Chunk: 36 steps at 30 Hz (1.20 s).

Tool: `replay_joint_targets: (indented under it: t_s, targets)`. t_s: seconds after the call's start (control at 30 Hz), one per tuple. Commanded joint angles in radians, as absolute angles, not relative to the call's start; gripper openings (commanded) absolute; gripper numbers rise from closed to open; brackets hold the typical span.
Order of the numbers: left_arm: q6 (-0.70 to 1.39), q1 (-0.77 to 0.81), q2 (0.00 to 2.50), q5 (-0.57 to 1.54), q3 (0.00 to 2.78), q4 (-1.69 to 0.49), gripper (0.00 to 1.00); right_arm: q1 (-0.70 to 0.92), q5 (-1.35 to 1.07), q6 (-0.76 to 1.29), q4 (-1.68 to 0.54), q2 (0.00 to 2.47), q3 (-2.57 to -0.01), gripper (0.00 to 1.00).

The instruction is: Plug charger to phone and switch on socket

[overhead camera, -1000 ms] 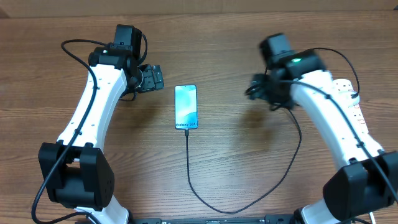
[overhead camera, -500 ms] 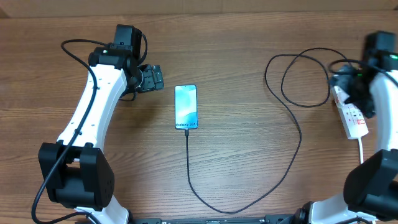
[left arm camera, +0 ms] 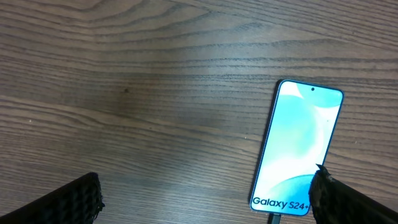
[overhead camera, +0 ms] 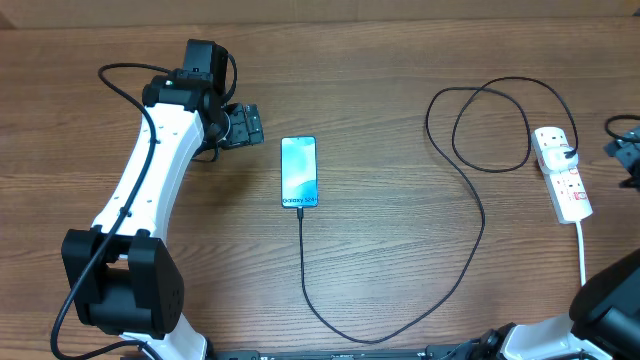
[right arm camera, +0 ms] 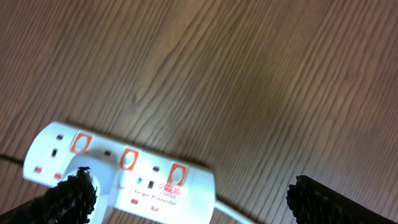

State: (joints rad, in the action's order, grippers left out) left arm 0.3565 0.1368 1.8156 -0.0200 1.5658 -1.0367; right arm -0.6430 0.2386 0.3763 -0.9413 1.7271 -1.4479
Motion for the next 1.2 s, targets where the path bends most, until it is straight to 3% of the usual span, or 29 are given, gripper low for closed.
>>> replay_joint_targets:
  t_s: [0.0, 0.17, 1.17]
  targets:
    - [0.337, 0.138, 1.797, -0.030, 1.572, -1.039, 1.00, -0.664, 0.196, 0.336, -0.895, 1.730, -1.426, 1.00]
    - [0.337, 0.138, 1.797, -0.030, 1.572, -1.039, 1.00, -0.665, 0.156, 0.196, -0.797, 1.757, -1.386, 1.00]
    - [0.337, 0.138, 1.797, -0.030, 1.572, -1.038, 1.00, -0.665, 0.075, 0.177, -0.728, 2.007, -1.380, 1.00]
